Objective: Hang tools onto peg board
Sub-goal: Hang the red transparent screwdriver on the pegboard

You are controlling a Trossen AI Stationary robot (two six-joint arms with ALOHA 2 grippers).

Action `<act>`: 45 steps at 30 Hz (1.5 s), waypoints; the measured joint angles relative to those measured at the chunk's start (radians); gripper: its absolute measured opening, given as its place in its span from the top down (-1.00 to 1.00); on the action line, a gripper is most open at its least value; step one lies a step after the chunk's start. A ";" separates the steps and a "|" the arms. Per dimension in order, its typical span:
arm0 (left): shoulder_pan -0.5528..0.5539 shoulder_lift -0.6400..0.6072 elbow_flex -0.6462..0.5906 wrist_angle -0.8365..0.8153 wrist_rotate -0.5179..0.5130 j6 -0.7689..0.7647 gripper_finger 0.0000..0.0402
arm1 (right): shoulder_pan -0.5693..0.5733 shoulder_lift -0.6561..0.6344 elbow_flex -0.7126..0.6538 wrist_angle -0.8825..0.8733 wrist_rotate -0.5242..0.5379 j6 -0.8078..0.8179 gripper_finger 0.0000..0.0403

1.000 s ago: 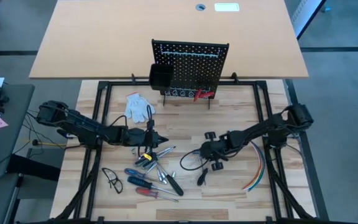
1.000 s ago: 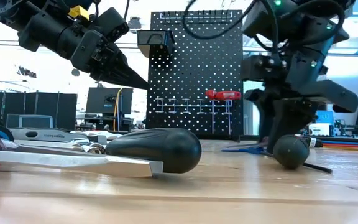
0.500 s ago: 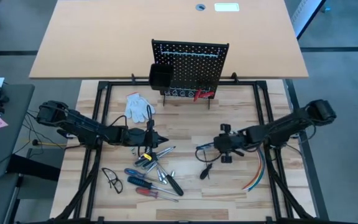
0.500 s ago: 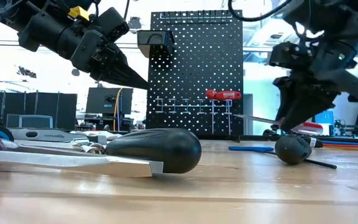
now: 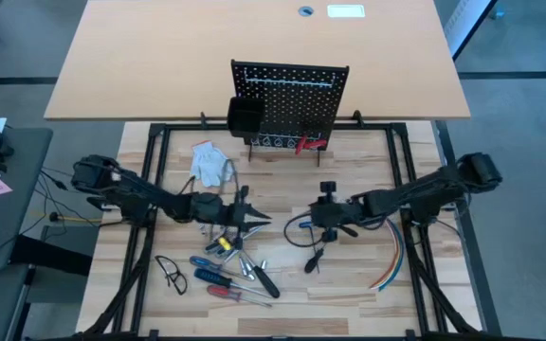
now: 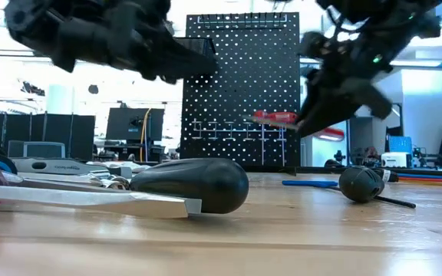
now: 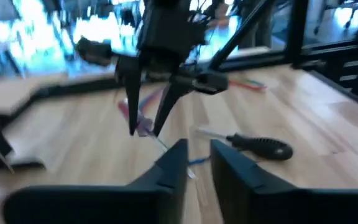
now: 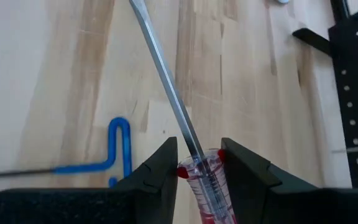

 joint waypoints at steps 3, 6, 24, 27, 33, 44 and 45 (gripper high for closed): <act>0.021 0.096 0.079 -0.060 0.000 -0.079 0.39 | -0.004 0.073 0.050 0.011 0.000 -0.019 0.41; 0.043 0.174 0.158 -0.184 0.006 -0.192 0.14 | 0.002 0.115 0.087 -0.008 0.061 -0.033 0.41; 0.088 0.269 0.311 -0.388 0.139 -0.373 0.38 | 0.044 0.167 0.125 0.019 0.221 -0.067 0.41; 0.087 0.269 0.311 -0.381 0.170 -0.373 0.51 | 0.045 0.167 0.125 0.019 0.220 -0.067 0.41; 0.088 0.270 0.309 -0.398 0.162 -0.380 0.87 | 0.050 0.167 0.125 0.019 0.222 -0.065 0.41; 0.095 0.271 0.302 -0.431 0.130 -0.364 0.99 | 0.050 0.167 0.125 0.020 0.175 -0.009 0.34; 0.095 0.271 0.302 -0.431 0.130 -0.361 1.00 | 0.047 0.167 0.125 0.020 0.147 -0.006 0.32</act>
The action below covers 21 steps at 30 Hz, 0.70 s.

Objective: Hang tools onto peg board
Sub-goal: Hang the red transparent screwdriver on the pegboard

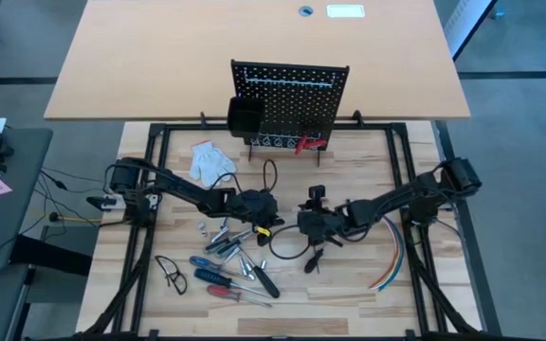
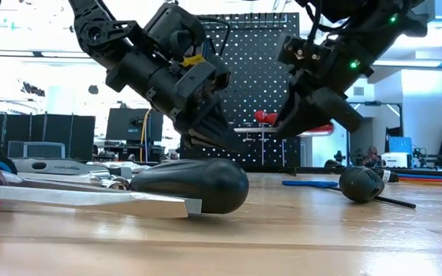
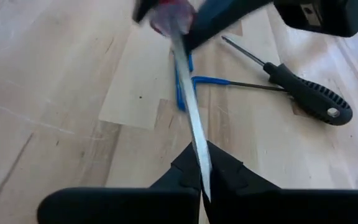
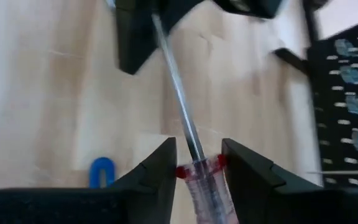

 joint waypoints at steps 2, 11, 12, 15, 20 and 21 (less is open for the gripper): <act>-0.001 -0.003 0.002 0.016 0.001 0.008 0.99 | -0.007 0.001 0.000 0.012 -0.041 0.019 0.25; 0.000 -0.003 0.002 -0.045 -0.017 0.026 0.99 | -0.035 -0.014 0.000 -0.101 -0.107 0.104 -0.03; 0.000 -0.003 0.001 -0.050 -0.022 0.026 0.99 | -0.032 -0.023 0.000 -0.120 -0.085 0.111 -0.03; 0.000 -0.003 0.001 -0.054 -0.038 0.032 0.99 | -0.018 -0.050 0.000 -0.156 -0.033 0.129 -0.02; 0.001 -0.003 0.001 -0.072 -0.049 0.032 1.00 | 0.018 -0.100 -0.011 -0.188 -0.004 0.174 0.06; 0.001 -0.003 0.001 -0.076 -0.054 0.028 1.00 | 0.025 -0.114 -0.033 -0.174 0.017 0.185 0.07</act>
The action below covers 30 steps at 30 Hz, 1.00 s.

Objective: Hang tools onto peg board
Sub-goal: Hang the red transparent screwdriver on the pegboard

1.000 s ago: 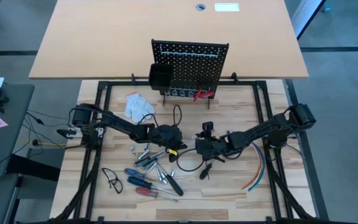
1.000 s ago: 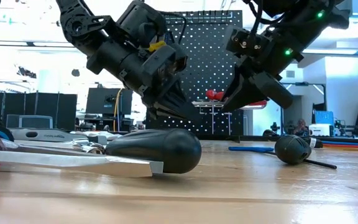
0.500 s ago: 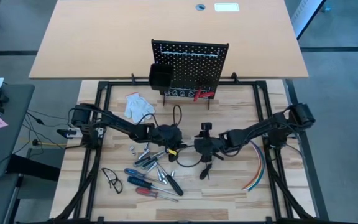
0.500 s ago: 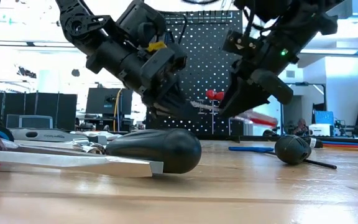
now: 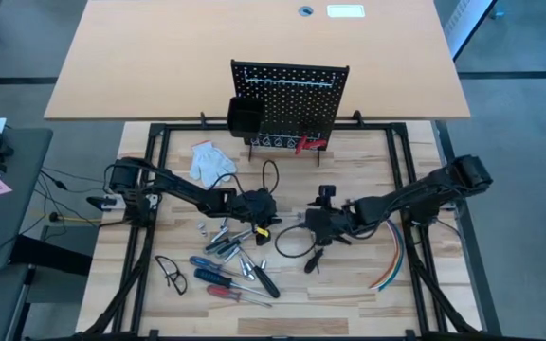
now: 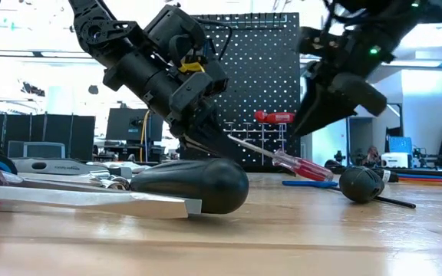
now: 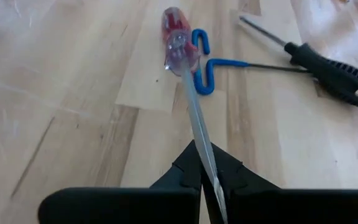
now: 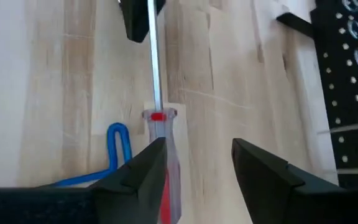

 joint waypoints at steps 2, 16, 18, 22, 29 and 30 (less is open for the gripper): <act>0.000 0.000 0.000 -0.020 -0.002 -0.023 1.00 | 0.014 -0.032 -0.073 0.069 0.084 0.014 0.10; 0.027 -0.155 -0.188 0.219 -0.132 -0.026 1.00 | 0.019 -0.335 -0.430 0.451 0.253 0.045 0.21; 0.022 -0.201 -0.217 0.230 -0.206 -0.024 1.00 | 0.014 -0.333 -0.487 0.620 0.218 0.001 0.21; -0.011 -0.290 -0.282 0.292 -0.347 0.029 1.00 | -0.015 -0.288 -0.575 0.937 0.033 -0.097 0.21; -0.064 -0.361 -0.344 0.402 -0.382 0.132 1.00 | -0.073 -0.195 -0.576 1.110 -0.148 -0.092 0.21; -0.065 -0.362 -0.344 0.390 -0.382 0.140 1.00 | -0.080 -0.180 -0.568 1.110 -0.159 -0.083 0.21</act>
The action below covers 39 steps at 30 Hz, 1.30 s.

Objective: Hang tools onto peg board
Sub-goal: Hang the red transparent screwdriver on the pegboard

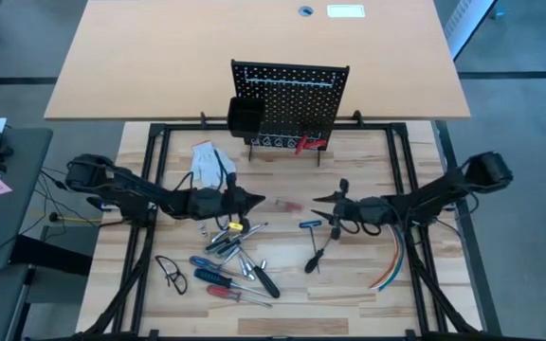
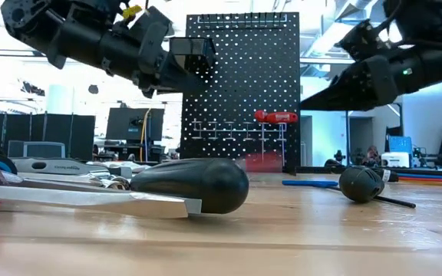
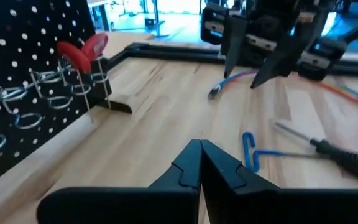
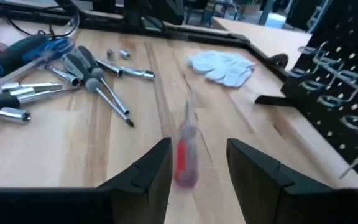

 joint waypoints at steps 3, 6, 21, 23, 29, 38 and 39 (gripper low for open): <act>0.003 0.003 0.000 -0.035 0.001 0.011 1.00 | -0.022 0.053 0.025 0.003 -0.042 0.005 0.20; 0.032 0.004 0.014 -0.136 0.018 0.026 1.00 | -0.039 0.112 0.062 0.001 -0.072 0.005 0.20; 0.187 0.329 0.367 -0.542 0.083 0.235 0.31 | 0.023 0.143 0.297 -0.398 -0.063 -0.079 0.04; 0.197 0.369 0.403 -0.570 0.084 0.256 0.26 | 0.035 0.126 0.296 -0.427 -0.059 -0.080 0.05; 0.231 0.433 0.477 -0.710 0.173 0.224 0.32 | 0.060 0.106 0.296 -0.475 -0.057 -0.082 0.09; 0.265 0.441 0.477 -0.728 0.274 0.169 0.90 | 0.064 0.098 0.295 -0.552 0.004 -0.057 0.13; 0.266 0.441 0.468 -0.693 0.284 0.158 0.94 | 0.065 0.087 0.294 -0.551 0.048 -0.051 0.14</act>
